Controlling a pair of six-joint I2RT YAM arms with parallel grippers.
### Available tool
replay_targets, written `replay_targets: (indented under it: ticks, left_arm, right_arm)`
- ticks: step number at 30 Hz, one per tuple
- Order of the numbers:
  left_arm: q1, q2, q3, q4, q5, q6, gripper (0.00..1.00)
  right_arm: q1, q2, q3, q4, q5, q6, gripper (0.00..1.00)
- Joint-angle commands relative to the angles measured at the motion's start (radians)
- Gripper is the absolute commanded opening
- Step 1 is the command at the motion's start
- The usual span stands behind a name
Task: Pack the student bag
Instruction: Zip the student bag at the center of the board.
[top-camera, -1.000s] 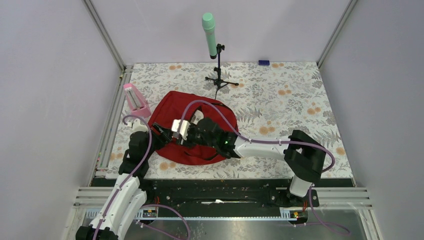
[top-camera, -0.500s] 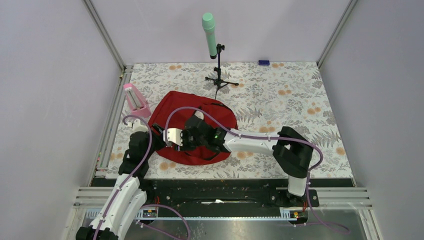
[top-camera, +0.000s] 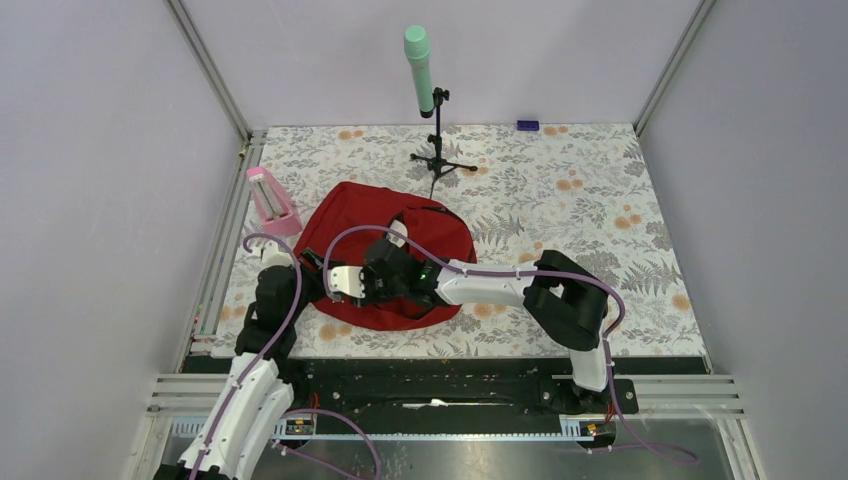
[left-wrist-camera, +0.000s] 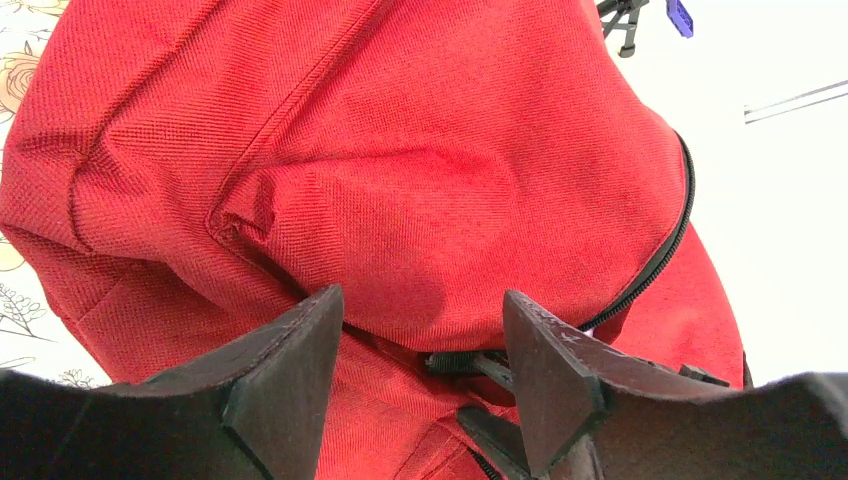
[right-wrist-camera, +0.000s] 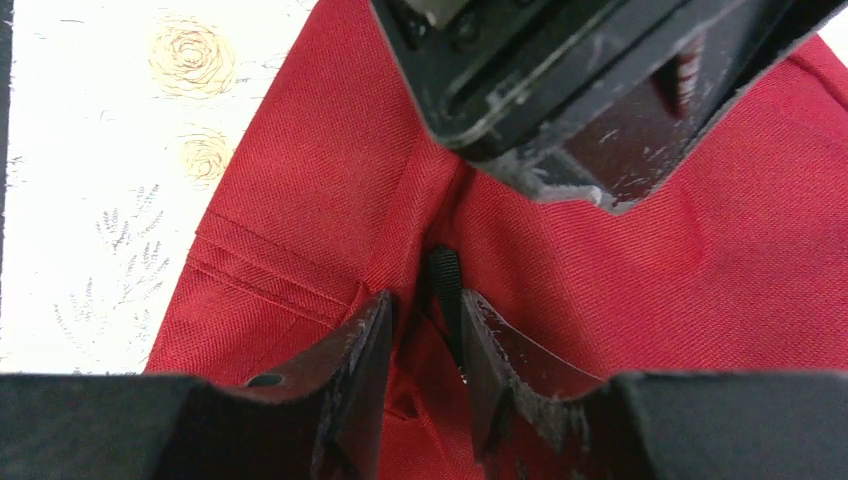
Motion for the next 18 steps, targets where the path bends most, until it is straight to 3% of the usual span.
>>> replay_targets:
  ticks: [1, 18]
  left_arm:
    - [0.003, -0.011, 0.007, 0.016, -0.025, 0.018, 0.60]
    - [0.003, -0.145, -0.001, -0.157, -0.022, -0.014, 0.63]
  right_arm:
    - [-0.009, -0.016, 0.007, 0.092, 0.055, -0.042, 0.38]
    - [-0.017, -0.055, 0.035, 0.084, 0.032, -0.021, 0.37]
